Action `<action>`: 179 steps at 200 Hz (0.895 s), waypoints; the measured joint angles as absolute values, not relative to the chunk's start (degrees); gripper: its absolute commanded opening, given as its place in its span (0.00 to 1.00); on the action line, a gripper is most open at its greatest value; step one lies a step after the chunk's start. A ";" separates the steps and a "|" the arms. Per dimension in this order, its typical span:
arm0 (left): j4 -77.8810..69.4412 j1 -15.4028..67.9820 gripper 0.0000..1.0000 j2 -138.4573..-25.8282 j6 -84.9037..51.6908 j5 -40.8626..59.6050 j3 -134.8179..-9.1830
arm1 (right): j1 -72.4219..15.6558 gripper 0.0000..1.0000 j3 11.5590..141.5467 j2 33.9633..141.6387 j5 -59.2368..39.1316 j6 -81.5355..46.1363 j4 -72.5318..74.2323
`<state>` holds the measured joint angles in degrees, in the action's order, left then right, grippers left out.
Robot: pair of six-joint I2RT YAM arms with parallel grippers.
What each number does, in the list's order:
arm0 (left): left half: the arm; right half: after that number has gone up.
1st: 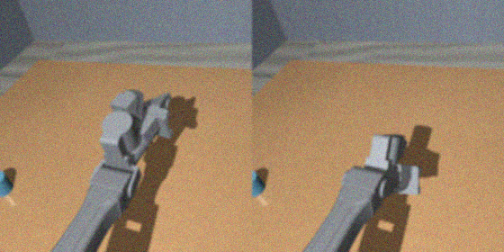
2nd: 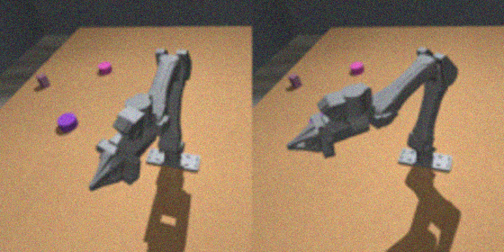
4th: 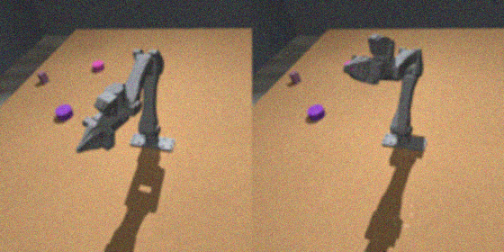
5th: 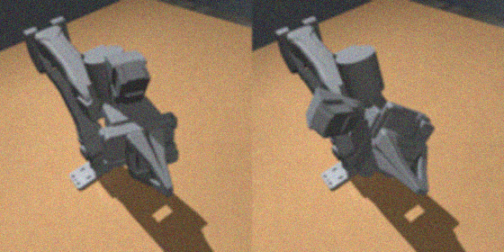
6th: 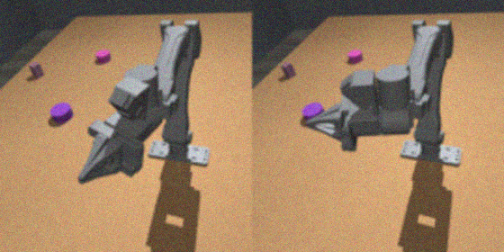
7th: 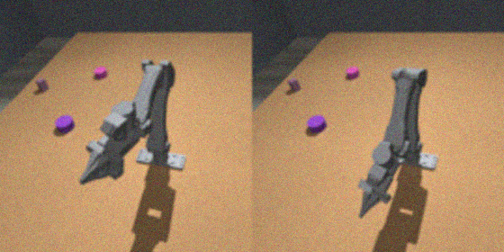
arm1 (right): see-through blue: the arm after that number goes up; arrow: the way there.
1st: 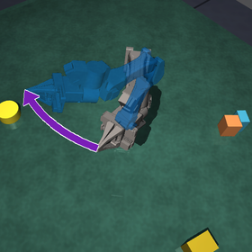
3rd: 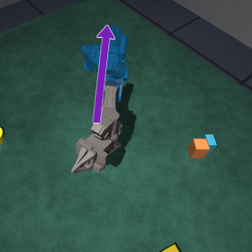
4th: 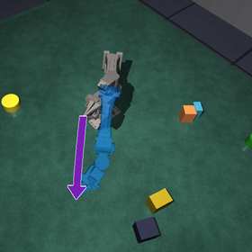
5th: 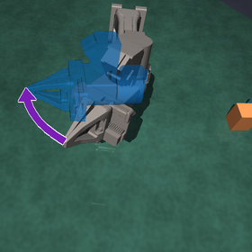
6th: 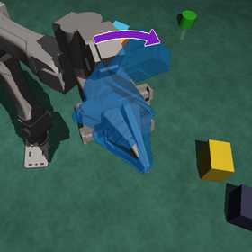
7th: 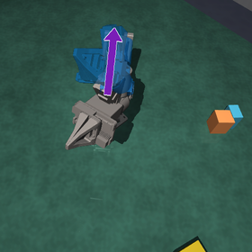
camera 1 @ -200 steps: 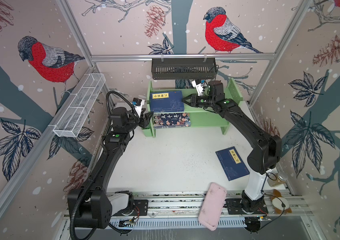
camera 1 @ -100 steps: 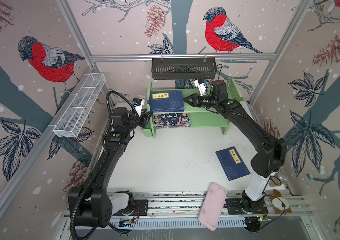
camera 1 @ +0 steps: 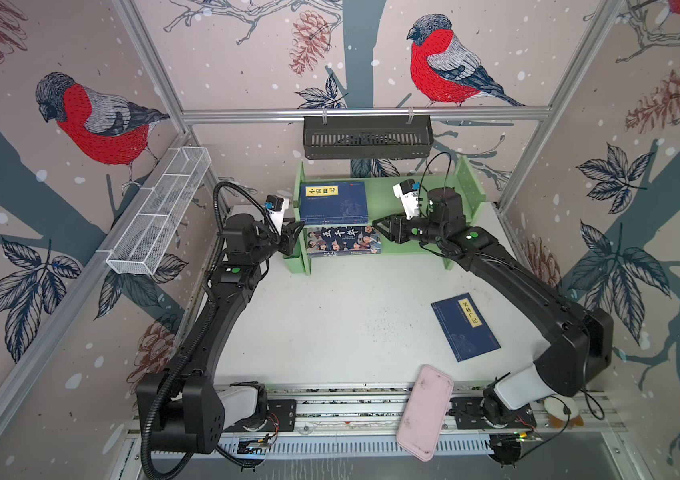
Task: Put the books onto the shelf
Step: 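Press the stack edge with the right gripper while the left gripper withdraws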
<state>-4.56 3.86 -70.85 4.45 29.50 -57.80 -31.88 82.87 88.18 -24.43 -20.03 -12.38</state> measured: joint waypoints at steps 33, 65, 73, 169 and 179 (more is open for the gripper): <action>-4.84 3.88 0.32 -70.85 4.45 29.43 -57.74 | -34.72 0.44 86.06 90.19 -18.85 -15.66 -13.76; -4.84 3.88 0.32 -70.85 4.43 29.43 -57.71 | -35.55 0.44 88.55 92.44 -13.47 -13.26 -15.86; -4.84 3.88 0.33 -70.83 4.43 29.43 -57.71 | -35.79 0.44 88.88 92.66 -13.04 -12.86 -16.21; -4.84 3.90 0.33 -70.83 4.38 29.39 -57.71 | -36.18 0.41 91.48 95.22 -10.04 -10.57 -18.04; -4.84 3.90 0.33 -70.83 4.36 29.39 -57.71 | -36.21 0.40 91.61 95.31 -9.85 -10.55 -18.06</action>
